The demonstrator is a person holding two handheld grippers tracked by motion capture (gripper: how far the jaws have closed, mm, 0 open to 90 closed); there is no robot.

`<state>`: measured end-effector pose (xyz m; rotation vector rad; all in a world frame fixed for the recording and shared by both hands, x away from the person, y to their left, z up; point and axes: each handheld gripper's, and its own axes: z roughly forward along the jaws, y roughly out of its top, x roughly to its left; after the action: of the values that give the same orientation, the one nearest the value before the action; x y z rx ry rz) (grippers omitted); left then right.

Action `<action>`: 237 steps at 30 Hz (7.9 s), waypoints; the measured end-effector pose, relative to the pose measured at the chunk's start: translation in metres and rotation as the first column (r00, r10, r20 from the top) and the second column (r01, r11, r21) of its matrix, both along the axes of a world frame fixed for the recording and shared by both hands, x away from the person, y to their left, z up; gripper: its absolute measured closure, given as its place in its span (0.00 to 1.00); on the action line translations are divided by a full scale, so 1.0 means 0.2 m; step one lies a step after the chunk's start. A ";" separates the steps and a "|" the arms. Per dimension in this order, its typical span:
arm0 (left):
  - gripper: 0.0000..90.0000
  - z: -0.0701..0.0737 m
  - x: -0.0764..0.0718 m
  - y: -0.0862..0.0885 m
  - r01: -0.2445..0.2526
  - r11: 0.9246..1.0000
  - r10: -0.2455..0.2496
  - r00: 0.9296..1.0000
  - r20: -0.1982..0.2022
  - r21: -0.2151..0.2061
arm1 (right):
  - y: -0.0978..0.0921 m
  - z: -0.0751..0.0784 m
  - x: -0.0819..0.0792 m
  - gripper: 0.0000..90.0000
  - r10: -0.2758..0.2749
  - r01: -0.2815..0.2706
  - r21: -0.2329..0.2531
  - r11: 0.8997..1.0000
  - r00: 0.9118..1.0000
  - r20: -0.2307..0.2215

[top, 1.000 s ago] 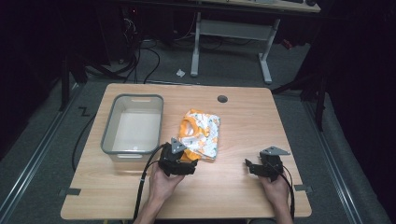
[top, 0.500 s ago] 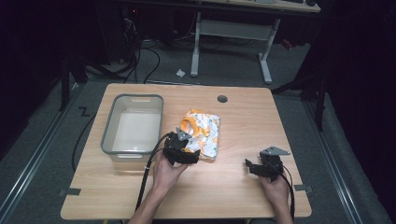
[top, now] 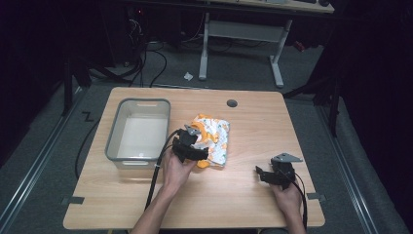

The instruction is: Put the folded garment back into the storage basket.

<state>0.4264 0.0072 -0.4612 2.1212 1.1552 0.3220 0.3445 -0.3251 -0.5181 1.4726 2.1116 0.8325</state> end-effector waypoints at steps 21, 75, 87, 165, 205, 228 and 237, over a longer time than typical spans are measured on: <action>0.24 -0.08 0.19 -0.06 -0.067 0.997 0.069 0.997 -0.042 0.030 | 0.00 0.00 0.00 0.30 0.000 0.000 0.000 1.000 1.000 0.000; 0.84 -0.20 0.25 -0.06 0.012 1.000 -0.015 0.992 -0.122 -0.018 | 0.00 0.00 0.00 0.30 0.001 -0.001 0.000 1.000 1.000 0.000; 0.84 -0.04 0.19 -0.02 0.052 0.994 -0.056 0.998 -0.041 -0.092 | 0.00 0.00 0.00 0.30 0.000 0.000 0.000 1.000 1.000 0.000; 0.85 0.40 0.07 0.54 0.051 0.974 -0.028 0.994 0.103 -0.223 | 0.00 0.00 0.00 0.30 -0.001 0.001 0.001 1.000 1.000 -0.002; 0.84 0.40 0.10 0.85 -0.069 0.976 0.085 0.994 0.073 -0.204 | 0.00 0.00 0.00 0.30 -0.001 0.002 0.001 1.000 1.000 -0.003; 0.84 0.26 0.18 0.99 -0.122 0.979 0.124 0.992 0.000 -0.164 | 0.00 0.00 0.00 0.30 0.000 0.000 0.000 1.000 1.000 -0.002; 0.84 0.20 0.22 0.98 -0.139 0.987 0.138 0.990 -0.018 -0.083 | 0.00 0.00 0.00 0.30 0.000 0.000 0.000 1.000 1.000 -0.002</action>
<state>0.4705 0.2024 -0.4219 1.9774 1.3035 0.3181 0.3444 -0.3251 -0.5180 1.4744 2.1125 0.8318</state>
